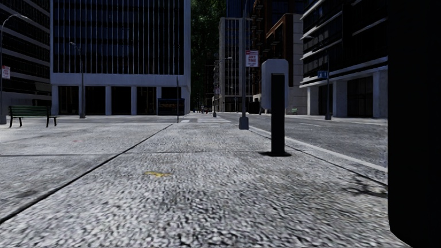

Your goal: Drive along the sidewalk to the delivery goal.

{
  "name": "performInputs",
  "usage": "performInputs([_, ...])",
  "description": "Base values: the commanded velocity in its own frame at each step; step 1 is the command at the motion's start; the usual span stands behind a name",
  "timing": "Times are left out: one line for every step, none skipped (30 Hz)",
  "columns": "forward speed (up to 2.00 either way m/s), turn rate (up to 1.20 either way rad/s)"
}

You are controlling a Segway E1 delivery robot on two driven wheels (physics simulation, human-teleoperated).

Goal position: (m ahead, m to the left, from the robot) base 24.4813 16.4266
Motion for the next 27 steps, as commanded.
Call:
performInputs([2.0, 0.0])
performInputs([2.0, 0.0])
performInputs([2.0, 0.0])
performInputs([2.0, 0.0])
performInputs([2.0, 0.0])
performInputs([2.0, 0.0])
performInputs([2.0, 0.0])
performInputs([2.0, 0.0])
performInputs([2.0, 0.0])
performInputs([2.0, 0.0])
performInputs([2.0, 0.0])
performInputs([2.0, 0.0])
performInputs([2.0, 0.0])
performInputs([2.0, 0.0])
performInputs([2.0, 0.0])
performInputs([2.0, 0.0])
performInputs([2.0, 0.0])
performInputs([2.0, 0.0])
performInputs([2.0, 0.0])
performInputs([2.0, 0.0])
performInputs([2.0, 0.0])
performInputs([2.0, 0.0])
performInputs([2.0, 0.0])
performInputs([2.0, 0.0])
performInputs([2.0, 0.0])
performInputs([2.0, 0.0])
performInputs([2.0, 0.0])
